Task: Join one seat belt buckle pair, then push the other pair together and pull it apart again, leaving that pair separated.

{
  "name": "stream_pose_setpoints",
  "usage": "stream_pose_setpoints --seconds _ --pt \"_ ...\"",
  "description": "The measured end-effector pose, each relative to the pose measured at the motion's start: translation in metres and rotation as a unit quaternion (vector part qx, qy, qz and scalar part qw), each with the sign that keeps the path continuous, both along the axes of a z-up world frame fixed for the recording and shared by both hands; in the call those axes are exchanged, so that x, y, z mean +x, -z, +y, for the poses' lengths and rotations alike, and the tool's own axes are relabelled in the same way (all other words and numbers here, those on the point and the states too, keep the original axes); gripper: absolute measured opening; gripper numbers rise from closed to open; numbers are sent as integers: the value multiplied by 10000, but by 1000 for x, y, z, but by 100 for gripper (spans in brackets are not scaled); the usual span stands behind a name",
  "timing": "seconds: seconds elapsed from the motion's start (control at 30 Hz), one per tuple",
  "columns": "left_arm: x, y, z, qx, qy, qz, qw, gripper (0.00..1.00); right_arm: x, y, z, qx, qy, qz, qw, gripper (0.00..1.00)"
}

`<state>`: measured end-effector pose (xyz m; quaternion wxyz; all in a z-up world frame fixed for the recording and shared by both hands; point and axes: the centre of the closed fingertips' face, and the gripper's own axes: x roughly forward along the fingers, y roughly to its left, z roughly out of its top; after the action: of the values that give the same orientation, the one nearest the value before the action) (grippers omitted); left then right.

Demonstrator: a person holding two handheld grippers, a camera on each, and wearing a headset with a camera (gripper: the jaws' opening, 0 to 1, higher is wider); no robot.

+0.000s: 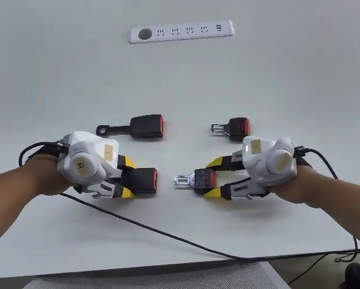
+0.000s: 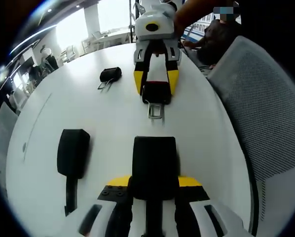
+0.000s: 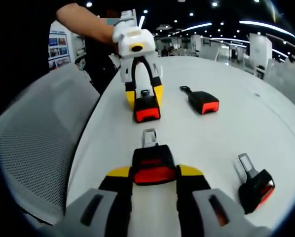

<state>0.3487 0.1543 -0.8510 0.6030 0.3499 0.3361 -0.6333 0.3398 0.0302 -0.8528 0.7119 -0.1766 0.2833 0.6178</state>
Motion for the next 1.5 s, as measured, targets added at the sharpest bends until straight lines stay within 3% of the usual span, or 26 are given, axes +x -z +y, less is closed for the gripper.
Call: stream_pose_setpoints --seconds 0.23,0.67,1.1,1.27,1.4,1.43,1.5 --pt "0 -1 0 38 20 -3 10000 33 0 1 22 -43 -90 -19 9999 34" --pt "-1 -3 -1 170 196 -41 9997 33 5 0 45 -125 -136 21 9998 34" --pt "2 1 2 297 207 -51 9993 33 6 1 54 -360 -56 74 9993 33" --pt "2 3 1 377 226 -55 9990 33 6 1 54 -363 6 99 9993 33" --pt "4 4 2 471 228 -93 9986 33 8 -1 73 -248 125 48 9996 33" --pt "3 4 2 449 209 -54 9988 33 5 -2 69 -341 61 40 9994 33" --pt "4 4 2 431 195 -53 9989 33 6 -3 67 -283 154 107 9994 33"
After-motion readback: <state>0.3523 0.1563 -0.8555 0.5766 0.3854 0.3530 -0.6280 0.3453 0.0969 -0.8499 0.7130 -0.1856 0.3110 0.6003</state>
